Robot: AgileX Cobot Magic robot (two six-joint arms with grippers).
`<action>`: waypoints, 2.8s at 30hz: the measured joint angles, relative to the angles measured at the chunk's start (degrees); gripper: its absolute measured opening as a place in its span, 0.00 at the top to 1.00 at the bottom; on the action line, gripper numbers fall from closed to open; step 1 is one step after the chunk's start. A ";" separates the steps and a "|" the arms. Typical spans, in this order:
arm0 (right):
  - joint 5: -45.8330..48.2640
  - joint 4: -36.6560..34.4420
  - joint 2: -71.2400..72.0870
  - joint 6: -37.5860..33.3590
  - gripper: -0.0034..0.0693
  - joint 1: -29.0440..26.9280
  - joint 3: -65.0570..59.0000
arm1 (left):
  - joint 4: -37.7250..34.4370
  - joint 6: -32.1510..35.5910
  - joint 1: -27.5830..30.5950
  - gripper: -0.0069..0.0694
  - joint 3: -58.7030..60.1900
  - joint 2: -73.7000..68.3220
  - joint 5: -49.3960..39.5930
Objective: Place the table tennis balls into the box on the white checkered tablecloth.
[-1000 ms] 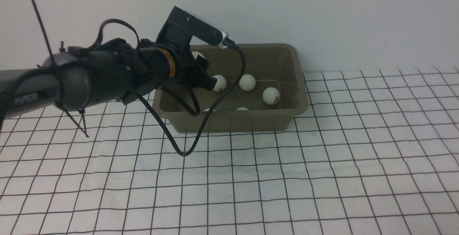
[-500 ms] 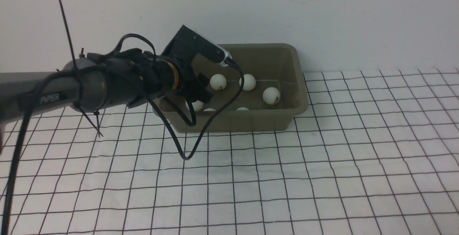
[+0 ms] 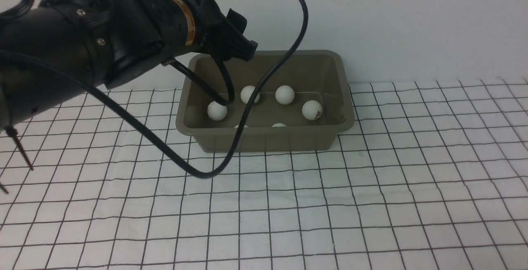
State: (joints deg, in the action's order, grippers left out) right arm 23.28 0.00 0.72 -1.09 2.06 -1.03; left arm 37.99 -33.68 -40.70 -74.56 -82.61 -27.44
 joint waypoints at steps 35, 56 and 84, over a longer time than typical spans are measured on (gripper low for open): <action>0.00 0.00 0.00 0.00 0.29 0.00 0.00 | -32.19 38.51 4.94 0.32 1.09 8.32 -12.69; 0.00 0.00 0.00 0.00 0.29 0.00 0.00 | -52.16 53.31 37.55 0.32 45.21 47.47 -8.10; 0.00 0.00 0.00 0.00 0.29 0.00 0.00 | -43.53 41.03 46.22 0.32 75.30 78.09 5.58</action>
State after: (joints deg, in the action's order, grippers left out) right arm 23.28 0.00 0.72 -1.09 2.06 -1.03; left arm -5.55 7.35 5.52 0.74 -4.52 -21.86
